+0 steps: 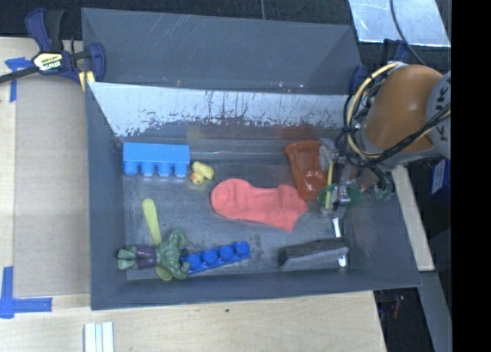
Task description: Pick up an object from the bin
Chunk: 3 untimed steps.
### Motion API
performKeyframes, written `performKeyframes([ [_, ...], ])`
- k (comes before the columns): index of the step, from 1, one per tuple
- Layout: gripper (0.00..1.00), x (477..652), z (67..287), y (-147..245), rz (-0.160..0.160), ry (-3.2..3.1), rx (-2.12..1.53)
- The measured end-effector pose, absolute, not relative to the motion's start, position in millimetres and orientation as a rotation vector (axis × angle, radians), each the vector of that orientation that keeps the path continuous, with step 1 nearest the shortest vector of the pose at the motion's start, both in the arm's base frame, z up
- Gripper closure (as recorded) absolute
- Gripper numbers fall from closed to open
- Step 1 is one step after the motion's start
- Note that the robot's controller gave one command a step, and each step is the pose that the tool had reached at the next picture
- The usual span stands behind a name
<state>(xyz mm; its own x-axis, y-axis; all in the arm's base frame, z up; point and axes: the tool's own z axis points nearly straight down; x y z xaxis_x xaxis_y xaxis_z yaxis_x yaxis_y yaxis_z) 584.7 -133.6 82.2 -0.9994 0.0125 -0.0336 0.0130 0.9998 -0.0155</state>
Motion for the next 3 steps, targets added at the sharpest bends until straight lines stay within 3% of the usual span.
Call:
performKeyframes([
  [1,0.00,617.2,86,-69,-0.043,3.132,0.012],
  [2,0.00,606.8,85,-87,-0.036,3.104,0.014],
  [3,0.00,596.7,86,-61,-0.048,3.086,0.165],
])
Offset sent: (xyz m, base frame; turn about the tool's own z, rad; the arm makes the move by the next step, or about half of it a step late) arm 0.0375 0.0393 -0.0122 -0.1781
